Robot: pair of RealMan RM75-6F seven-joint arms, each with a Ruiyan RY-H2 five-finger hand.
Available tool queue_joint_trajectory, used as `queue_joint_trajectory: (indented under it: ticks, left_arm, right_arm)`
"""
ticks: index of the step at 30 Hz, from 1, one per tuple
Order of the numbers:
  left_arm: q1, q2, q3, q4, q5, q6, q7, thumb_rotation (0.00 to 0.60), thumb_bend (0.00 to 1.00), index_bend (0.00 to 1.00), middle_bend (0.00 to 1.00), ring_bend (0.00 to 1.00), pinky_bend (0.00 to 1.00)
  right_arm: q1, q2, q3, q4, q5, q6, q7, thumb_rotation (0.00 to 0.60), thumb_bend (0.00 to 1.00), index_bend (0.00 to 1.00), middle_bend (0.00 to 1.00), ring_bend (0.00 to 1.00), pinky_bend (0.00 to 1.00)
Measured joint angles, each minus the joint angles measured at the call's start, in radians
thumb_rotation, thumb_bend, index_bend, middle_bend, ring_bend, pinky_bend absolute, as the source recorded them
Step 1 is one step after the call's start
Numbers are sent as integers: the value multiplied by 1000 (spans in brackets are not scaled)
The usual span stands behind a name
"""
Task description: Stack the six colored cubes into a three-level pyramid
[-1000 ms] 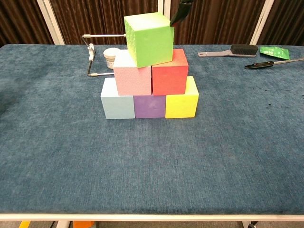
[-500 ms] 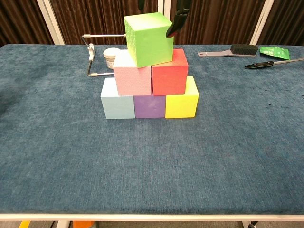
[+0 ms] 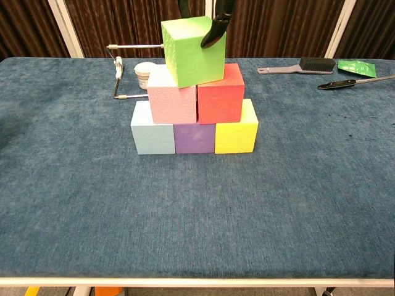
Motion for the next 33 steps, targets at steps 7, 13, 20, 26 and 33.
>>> queue_joint_trajectory:
  ticks: [7, 13, 20, 26, 33]
  left_arm:
    - [-1, 3, -3, 2, 5, 1, -10, 600, 32, 76, 113, 1, 137]
    - [-2, 6, -5, -1, 6, 2, -12, 600, 32, 76, 113, 1, 137]
    - [-1, 3, -3, 0, 9, 4, -15, 600, 32, 76, 113, 1, 137]
    - [2, 3, -4, 3, 16, 10, -27, 600, 32, 76, 112, 1, 137]
    - [5, 4, -1, 12, 29, 10, -52, 600, 32, 75, 113, 1, 137]
  right_arm:
    - [3, -13, -16, 7, -24, 22, 26, 600, 100, 0, 490, 24, 0]
    - [6, -3, -11, -3, -26, 41, 50, 600, 101, 0, 523, 38, 0]
    - [14, 21, -2, -32, -12, 70, 62, 600, 101, 0, 556, 52, 0]
    - [52, 34, -17, -73, 91, 116, 7, 600, 101, 0, 596, 75, 0]
    - [148, 42, -50, -166, 343, 246, -147, 600, 102, 0, 609, 89, 0]
